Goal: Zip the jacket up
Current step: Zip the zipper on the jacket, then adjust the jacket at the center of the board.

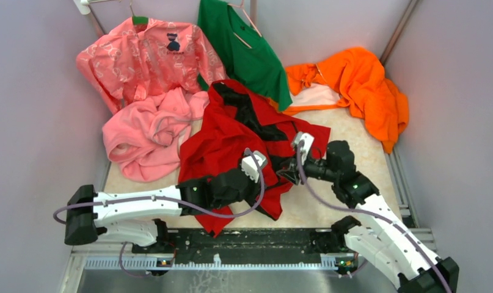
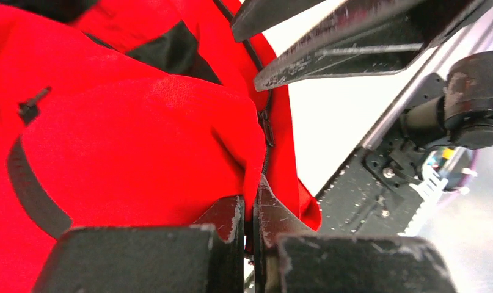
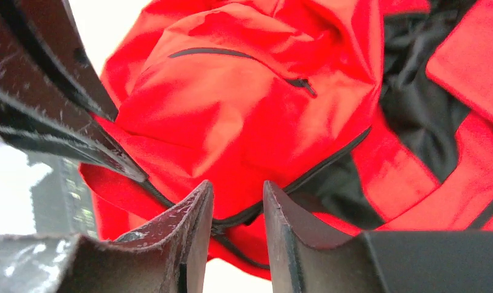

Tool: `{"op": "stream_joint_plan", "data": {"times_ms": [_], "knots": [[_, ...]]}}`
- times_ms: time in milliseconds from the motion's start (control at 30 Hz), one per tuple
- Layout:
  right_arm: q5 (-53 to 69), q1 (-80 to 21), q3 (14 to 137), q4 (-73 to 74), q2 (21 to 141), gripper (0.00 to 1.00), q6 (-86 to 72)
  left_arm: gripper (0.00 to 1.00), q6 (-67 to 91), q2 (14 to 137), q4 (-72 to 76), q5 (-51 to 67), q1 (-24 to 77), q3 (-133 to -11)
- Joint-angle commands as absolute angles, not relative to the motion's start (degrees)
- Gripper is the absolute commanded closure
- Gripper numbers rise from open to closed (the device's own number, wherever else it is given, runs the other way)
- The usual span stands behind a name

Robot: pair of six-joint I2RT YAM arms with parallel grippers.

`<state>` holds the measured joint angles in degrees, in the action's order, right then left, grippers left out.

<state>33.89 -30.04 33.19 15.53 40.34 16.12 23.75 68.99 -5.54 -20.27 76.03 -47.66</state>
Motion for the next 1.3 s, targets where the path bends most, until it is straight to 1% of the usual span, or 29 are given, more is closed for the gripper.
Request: {"op": "stream_joint_plan", "data": {"times_ms": [0,133,267,333,400,433,500,567,600,700,733,767,833,900,1000,1100,1267], "knots": [[45.8,-23.6,33.1,10.1,41.6,0.63,-17.6,1.00,13.9,71.6,-11.3,-24.3,76.2,-53.3],[48.0,-23.3,29.6,9.6,42.0,0.64,-27.8,1.00,14.5,73.1,-8.6,-21.9,76.8,-52.2],[44.9,-22.9,26.4,7.5,45.1,0.63,-31.3,1.00,21.0,71.4,-2.0,-18.9,76.9,-45.7],[42.8,-22.6,26.4,7.5,47.8,0.60,-30.6,1.00,24.8,68.9,-0.5,-19.6,76.9,-42.7],[42.0,-21.5,28.2,6.5,51.7,0.54,-28.3,1.00,27.1,66.3,0.9,-20.5,75.9,-40.4],[40.9,-20.7,30.4,6.0,53.7,0.47,-25.3,1.00,28.0,65.0,0.5,-19.6,74.8,-39.8],[37.6,-17.7,34.8,4.0,57.2,0.30,-19.3,1.00,31.1,62.6,0.3,-15.3,72.0,-38.3],[34.9,-15.5,39.6,3.8,60.9,0.20,-11.0,1.00,35.5,60.3,0.6,-8.8,69.9,-34.9],[33.4,-15.4,42.2,4.8,63.2,0.17,-4.2,1.00,38.4,59.4,1.7,-6.6,69.5,-32.6],[32.7,-15.4,48.8,6.7,71.1,0.12,5.1,1.00,46.3,57.6,8.0,-1.4,69.3,-24.7],[33.6,-15.4,53.2,8.7,75.0,0.12,6.5,1.00,48.4,57.2,9.0,-0.6,69.3,-22.9],[35.6,-15.4,58.4,13.4,80.2,0.09,7.9,1.00,50.1,57.0,10.4,-0.3,69.2,-21.5],[38.6,-16.3,71.1,23.9,93.4,0.08,12.8,1.00,51.5,56.4,11.2,-0.3,69.0,-19.7],[37.0,-18.7,80.7,28.7,101.3,0.07,17.3,1.00,52.4,55.9,12.5,-0.3,68.9,-18.6],[34.6,-23.2,83.7,24.6,105.2,0.02,22.1,1.00,53.3,54.8,12.9,0.8,69.0,-17.0],[34.7,-27.0,88.1,24.8,111.5,0.02,22.7,1.00,54.6,52.8,14.3,0.5,68.9,-14.5],[37.6,-30.3,95.7,25.0,120.7,0.02,16.8,1.00,55.7,49.9,13.9,-1.4,68.9,-12.5]]}}
